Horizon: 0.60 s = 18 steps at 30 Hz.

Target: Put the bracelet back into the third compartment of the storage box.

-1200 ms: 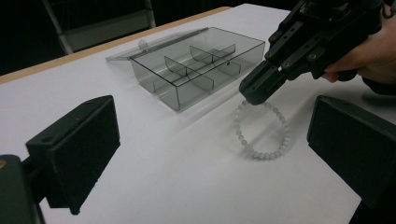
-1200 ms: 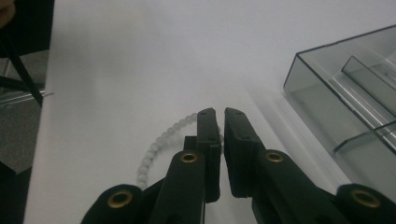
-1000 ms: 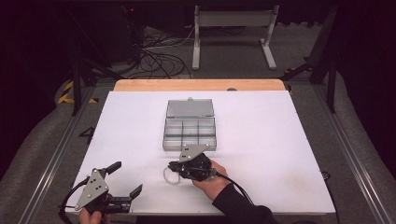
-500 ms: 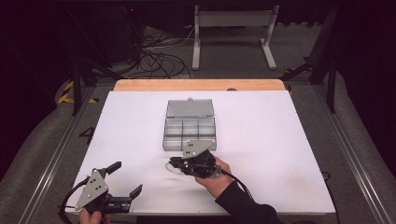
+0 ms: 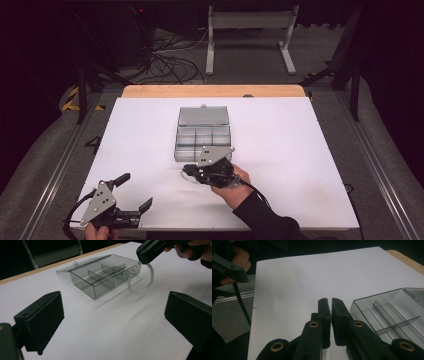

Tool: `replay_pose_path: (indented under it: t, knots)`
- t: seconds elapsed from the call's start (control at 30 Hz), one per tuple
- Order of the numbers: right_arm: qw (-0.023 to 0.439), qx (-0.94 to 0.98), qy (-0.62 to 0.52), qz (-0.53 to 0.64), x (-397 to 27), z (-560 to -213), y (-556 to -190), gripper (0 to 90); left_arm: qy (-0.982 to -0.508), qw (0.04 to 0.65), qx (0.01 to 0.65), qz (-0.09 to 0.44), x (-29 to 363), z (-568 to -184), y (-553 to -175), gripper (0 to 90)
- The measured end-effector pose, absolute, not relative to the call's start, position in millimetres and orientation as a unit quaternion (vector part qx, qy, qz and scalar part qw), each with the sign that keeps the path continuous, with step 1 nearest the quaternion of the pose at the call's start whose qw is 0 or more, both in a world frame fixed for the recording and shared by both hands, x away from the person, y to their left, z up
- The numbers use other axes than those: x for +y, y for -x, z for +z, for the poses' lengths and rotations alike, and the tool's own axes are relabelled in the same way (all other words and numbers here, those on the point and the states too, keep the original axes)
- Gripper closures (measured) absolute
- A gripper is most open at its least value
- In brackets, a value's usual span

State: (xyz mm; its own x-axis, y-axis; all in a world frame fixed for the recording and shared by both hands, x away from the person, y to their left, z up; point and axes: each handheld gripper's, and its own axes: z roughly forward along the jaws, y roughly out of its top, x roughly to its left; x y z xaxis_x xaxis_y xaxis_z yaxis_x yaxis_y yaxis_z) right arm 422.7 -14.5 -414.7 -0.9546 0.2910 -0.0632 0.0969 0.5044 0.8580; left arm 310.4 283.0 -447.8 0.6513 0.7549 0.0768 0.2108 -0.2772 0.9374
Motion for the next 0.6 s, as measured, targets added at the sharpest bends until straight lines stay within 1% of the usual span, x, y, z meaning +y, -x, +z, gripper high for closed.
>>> replay_pose_path:
  t: [0.23,0.43,0.6]
  knots:
    - [0.108,0.862,-0.115,0.482,-17.6,-407.4,-427.2,86.6,-0.753,0.508,0.322,0.267,283.4,-447.6,-310.4,2.9]
    - [0.126,0.861,-0.125,0.476,-26.3,-394.1,-438.5,86.6,-0.754,0.507,0.321,0.268,283.6,-447.6,-310.6,2.9]
    - [0.131,0.859,-0.134,0.476,-32.1,-386.9,-445.6,86.7,-0.753,0.508,0.321,0.267,283.5,-447.7,-310.7,2.9]
